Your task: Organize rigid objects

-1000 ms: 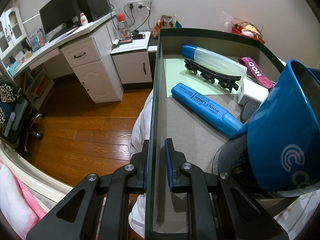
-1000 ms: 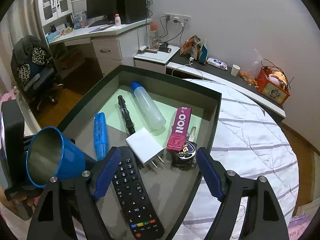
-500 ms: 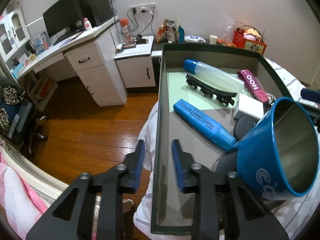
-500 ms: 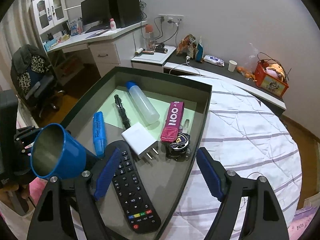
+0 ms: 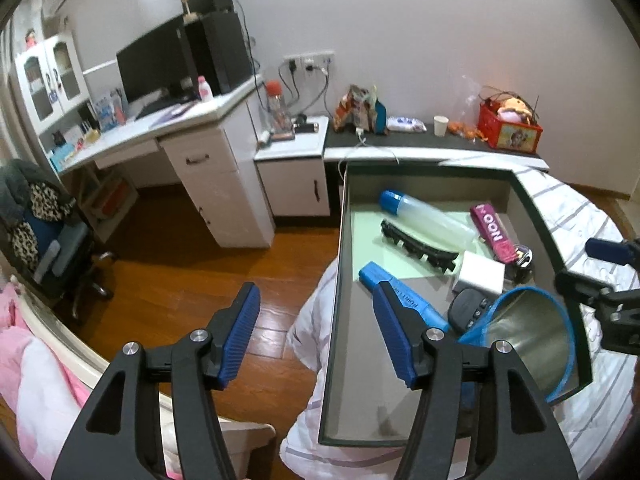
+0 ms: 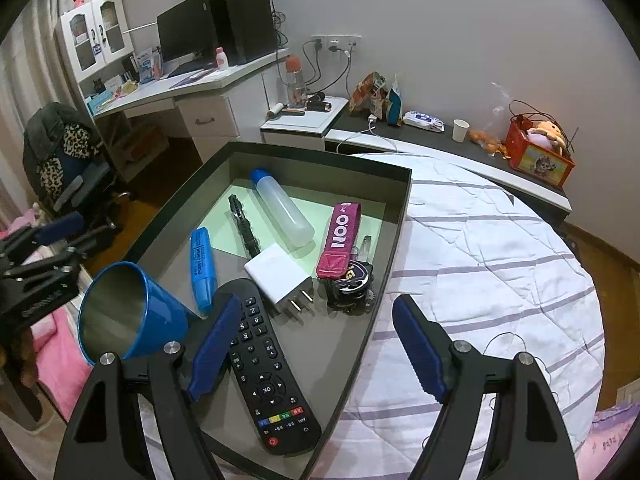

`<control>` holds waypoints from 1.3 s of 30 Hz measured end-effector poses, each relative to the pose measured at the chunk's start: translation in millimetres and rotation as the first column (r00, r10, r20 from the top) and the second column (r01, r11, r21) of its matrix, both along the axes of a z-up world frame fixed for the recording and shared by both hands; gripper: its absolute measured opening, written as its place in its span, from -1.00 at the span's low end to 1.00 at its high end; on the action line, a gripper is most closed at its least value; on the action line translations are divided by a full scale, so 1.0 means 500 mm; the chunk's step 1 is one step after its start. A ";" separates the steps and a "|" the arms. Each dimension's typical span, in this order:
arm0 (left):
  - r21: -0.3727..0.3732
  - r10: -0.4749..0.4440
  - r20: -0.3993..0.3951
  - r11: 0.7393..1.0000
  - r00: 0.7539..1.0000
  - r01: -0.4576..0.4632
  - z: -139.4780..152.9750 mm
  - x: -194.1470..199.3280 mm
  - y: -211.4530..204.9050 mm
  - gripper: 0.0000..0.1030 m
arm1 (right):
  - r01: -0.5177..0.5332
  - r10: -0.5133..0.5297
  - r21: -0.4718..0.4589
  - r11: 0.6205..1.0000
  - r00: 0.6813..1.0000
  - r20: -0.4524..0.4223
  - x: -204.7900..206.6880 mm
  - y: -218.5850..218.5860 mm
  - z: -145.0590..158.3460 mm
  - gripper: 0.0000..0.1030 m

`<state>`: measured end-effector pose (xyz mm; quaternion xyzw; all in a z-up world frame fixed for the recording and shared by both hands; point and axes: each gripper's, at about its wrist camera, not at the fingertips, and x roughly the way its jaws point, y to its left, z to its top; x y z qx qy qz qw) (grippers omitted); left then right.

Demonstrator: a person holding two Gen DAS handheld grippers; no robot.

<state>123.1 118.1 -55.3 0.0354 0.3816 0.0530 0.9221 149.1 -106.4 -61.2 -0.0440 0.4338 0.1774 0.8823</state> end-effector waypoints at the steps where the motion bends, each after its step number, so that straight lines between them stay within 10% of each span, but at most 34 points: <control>1: -0.010 -0.008 0.010 1.000 1.000 0.008 0.008 -0.003 -0.001 0.19 | 0.000 0.000 0.000 1.000 1.000 -0.002 0.000 0.000 0.000 0.55; 17: -0.120 -0.105 0.134 0.985 0.985 0.121 0.124 -0.056 -0.059 0.86 | 0.045 -0.044 -0.024 0.999 0.998 0.035 -0.030 -0.014 0.029 0.55; 39: -0.130 -0.184 0.052 0.973 0.982 0.189 0.154 -0.140 -0.163 0.99 | 0.060 -0.058 -0.025 0.998 0.994 0.094 -0.121 -0.054 0.108 0.59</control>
